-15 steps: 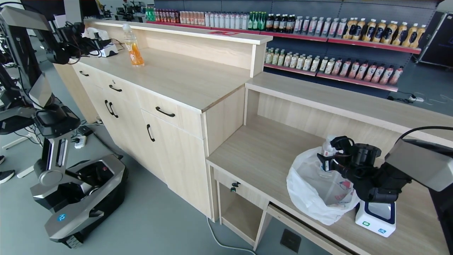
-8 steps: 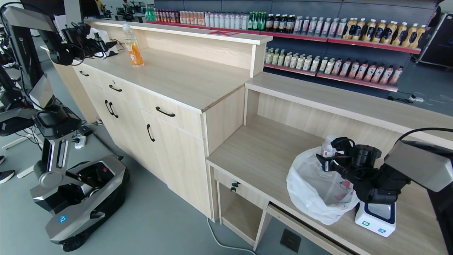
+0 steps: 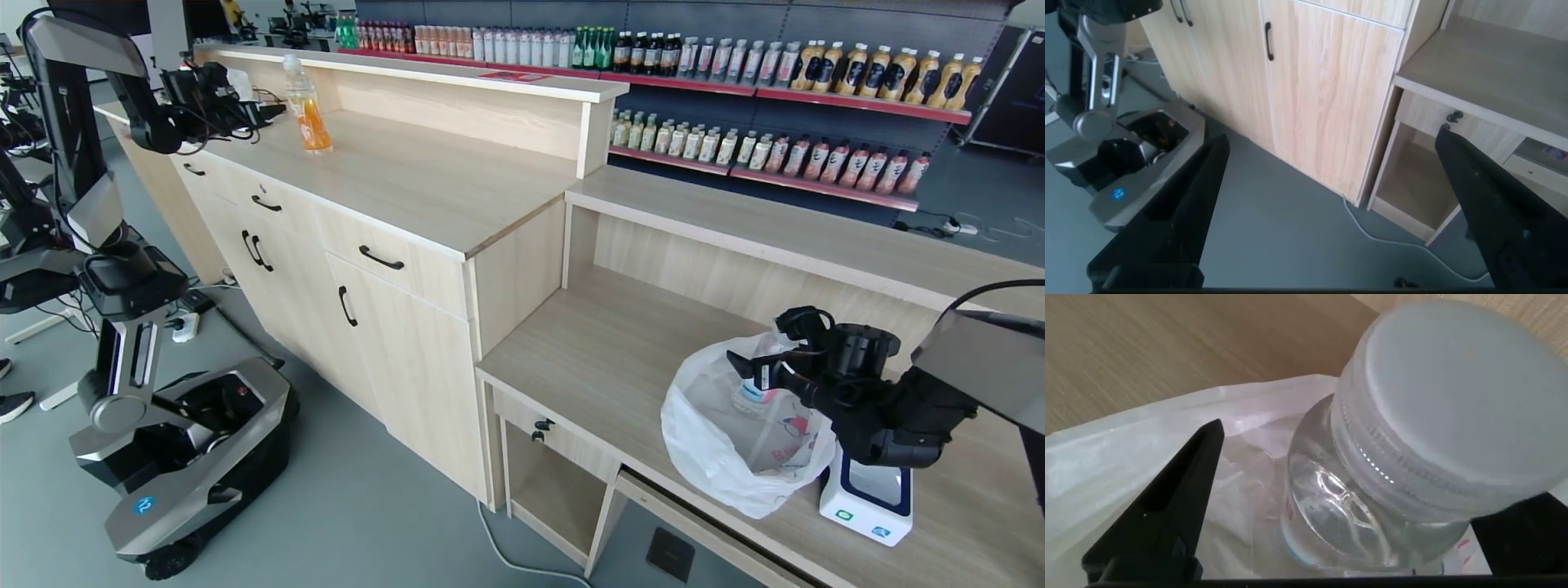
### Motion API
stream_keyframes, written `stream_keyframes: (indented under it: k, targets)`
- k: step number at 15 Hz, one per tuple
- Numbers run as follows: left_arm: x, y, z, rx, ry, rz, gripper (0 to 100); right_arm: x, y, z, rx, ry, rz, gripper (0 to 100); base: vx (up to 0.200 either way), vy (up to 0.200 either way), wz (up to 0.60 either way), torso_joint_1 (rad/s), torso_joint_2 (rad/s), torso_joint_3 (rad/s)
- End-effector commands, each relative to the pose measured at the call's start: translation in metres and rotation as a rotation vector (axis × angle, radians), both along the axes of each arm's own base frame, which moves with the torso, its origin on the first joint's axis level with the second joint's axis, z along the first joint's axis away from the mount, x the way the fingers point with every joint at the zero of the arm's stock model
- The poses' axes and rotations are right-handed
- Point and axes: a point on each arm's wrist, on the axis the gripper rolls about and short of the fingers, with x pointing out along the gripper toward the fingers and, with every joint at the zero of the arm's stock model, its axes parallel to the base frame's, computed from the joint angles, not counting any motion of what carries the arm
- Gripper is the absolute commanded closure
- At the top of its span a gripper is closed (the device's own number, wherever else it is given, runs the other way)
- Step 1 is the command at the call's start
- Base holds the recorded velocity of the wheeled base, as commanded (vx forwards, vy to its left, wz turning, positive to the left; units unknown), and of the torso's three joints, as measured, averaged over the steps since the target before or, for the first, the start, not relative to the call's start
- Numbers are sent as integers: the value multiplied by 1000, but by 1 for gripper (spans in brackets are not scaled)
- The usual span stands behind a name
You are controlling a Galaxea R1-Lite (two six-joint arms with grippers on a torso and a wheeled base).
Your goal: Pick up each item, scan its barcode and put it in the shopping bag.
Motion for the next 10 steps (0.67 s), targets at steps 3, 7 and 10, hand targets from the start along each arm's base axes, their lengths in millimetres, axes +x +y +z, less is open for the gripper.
stream_keyframes:
  k: [3, 7, 10]
  targets:
    - [0, 0, 0, 0, 0, 0, 0, -43, 4, 78, -9, -41, -1, 0, 0, 0, 0, 0, 0, 0]
    - [0, 0, 0, 0, 0, 0, 0, -132, 5, 172, -133, -208, -23, 0, 0, 0, 0, 0, 0, 0]
    - [0, 0, 0, 0, 0, 0, 0, -173, -21, 190, -224, -186, -167, 0, 0, 0, -600, 1, 4, 2]
